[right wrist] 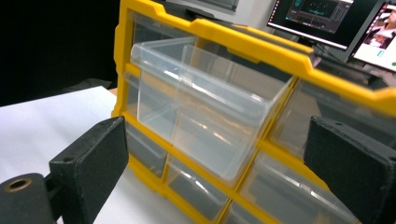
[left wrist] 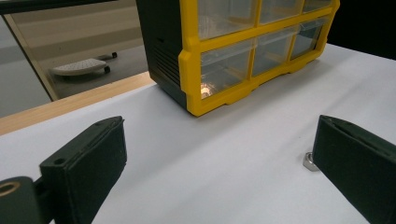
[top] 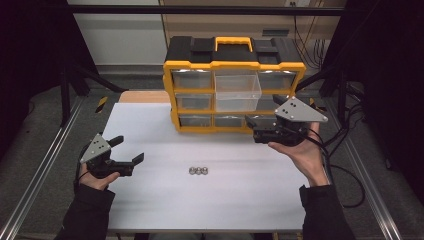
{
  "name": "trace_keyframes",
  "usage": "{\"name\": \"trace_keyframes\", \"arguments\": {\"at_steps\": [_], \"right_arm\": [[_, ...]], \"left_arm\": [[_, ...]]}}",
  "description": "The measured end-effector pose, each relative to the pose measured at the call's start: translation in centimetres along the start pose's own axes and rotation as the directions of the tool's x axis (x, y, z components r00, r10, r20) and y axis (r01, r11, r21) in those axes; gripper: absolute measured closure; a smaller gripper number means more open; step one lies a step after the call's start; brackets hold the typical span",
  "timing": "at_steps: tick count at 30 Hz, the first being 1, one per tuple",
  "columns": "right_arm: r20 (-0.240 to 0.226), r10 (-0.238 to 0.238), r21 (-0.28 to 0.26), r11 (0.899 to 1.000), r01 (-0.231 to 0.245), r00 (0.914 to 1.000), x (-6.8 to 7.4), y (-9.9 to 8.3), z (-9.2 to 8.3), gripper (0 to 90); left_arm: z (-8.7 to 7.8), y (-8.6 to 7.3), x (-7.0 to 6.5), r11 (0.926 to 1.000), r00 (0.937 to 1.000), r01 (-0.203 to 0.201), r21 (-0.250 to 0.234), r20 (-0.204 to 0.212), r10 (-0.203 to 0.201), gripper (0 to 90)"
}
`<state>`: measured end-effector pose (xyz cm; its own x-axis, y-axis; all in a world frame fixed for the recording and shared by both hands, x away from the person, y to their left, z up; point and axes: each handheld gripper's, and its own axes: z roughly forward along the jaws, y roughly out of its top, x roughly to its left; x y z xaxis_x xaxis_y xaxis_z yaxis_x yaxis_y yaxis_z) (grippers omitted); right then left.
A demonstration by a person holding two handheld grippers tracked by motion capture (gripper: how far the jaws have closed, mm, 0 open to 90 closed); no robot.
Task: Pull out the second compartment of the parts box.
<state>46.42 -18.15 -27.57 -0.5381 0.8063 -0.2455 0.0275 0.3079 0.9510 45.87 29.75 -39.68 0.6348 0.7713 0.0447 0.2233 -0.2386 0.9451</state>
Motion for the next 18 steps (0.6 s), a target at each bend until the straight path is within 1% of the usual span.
{"name": "trace_keyframes", "arguments": {"at_steps": [2,4,7,12,15,18], "right_arm": [[-0.004,0.015,0.002,1.0,-0.015,0.9999,-0.1,-0.8,-0.4,6.7],[-0.006,0.018,0.006,1.0,-0.018,0.9998,-0.1,-1.1,-0.5,6.7],[-0.02,0.037,0.013,0.999,-0.036,0.9991,0.1,-2.0,-0.8,6.2],[-0.034,0.043,0.028,0.999,-0.042,0.9985,0.4,-2.9,-0.9,5.8],[-0.051,0.057,0.034,0.998,-0.056,0.9971,0.7,-3.7,-0.8,5.7],[-0.057,0.061,0.043,0.997,-0.059,0.9965,0.9,-4.1,-0.7,5.7]], "left_arm": [[0.0,0.0,0.0,1.0,1.0,-0.001,-0.002,0.0,0.001,2.0],[0.0,0.0,0.0,1.0,1.0,0.0,-0.003,-0.001,0.0,2.0],[-0.1,0.0,0.0,1.0,1.0,0.001,-0.003,-0.003,-0.001,1.9],[-0.1,0.0,0.0,1.0,1.0,0.0,-0.003,-0.003,0.0,1.9],[0.0,0.0,0.0,1.0,1.0,0.001,-0.004,-0.002,-0.001,1.9],[-0.1,0.0,0.0,1.0,1.0,0.0,-0.004,0.0,0.0,1.9]]}}
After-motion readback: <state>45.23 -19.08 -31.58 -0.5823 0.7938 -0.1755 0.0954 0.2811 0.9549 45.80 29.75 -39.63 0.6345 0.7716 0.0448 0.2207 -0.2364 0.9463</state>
